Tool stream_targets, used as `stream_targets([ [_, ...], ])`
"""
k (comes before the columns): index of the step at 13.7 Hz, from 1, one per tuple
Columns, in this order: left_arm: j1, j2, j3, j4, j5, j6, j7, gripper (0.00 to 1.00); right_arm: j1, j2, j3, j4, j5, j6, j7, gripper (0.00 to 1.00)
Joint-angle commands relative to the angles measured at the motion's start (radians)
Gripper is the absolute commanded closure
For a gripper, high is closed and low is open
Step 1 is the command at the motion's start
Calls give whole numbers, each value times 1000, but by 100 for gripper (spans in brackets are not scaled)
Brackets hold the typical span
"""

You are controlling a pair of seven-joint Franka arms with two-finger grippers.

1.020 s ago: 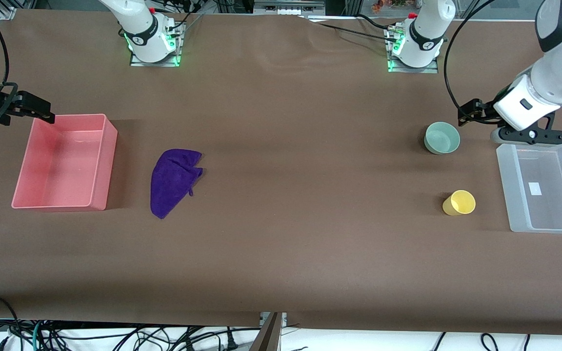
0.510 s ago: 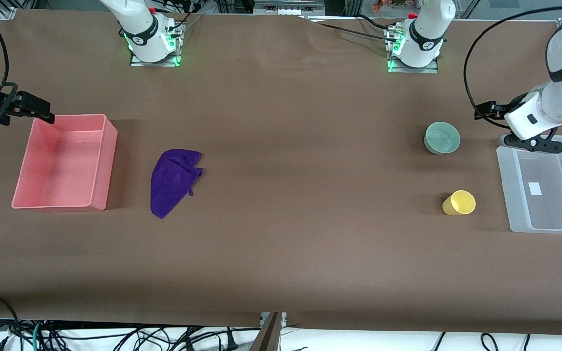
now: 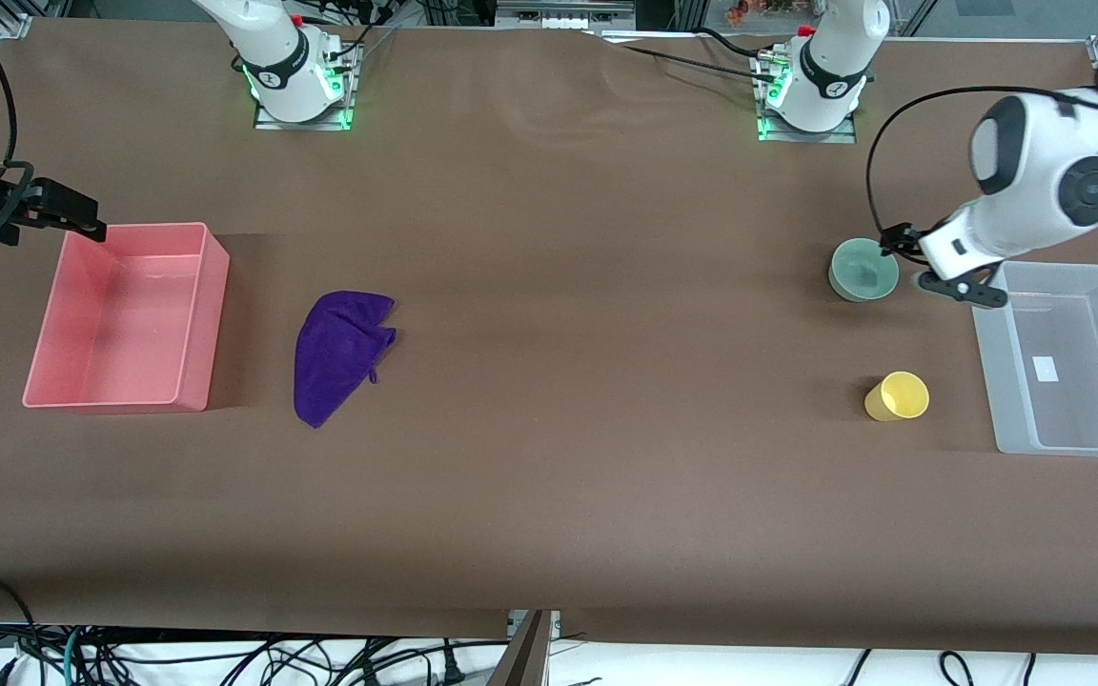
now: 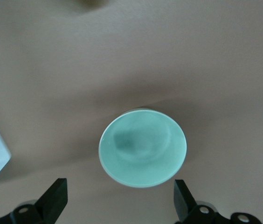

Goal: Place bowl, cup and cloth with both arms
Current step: 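Grasp the green bowl with the left gripper while the right gripper reaches the cloth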

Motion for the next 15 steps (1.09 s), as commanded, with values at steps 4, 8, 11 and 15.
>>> stream_targets([
  [4,130,181,-4,-51,17,297,287,30,4,47,2,-1,-21,17,0,0],
  [8,136,205,-6,-48,5,299,295,100,42,172,2,-8,-18,41,3,0],
  [11,136,202,-9,-39,5,293,298,100,60,281,2,-24,-7,133,6,0],
  [15,130,114,-27,31,5,151,295,100,90,311,4,-271,-2,491,21,0],
])
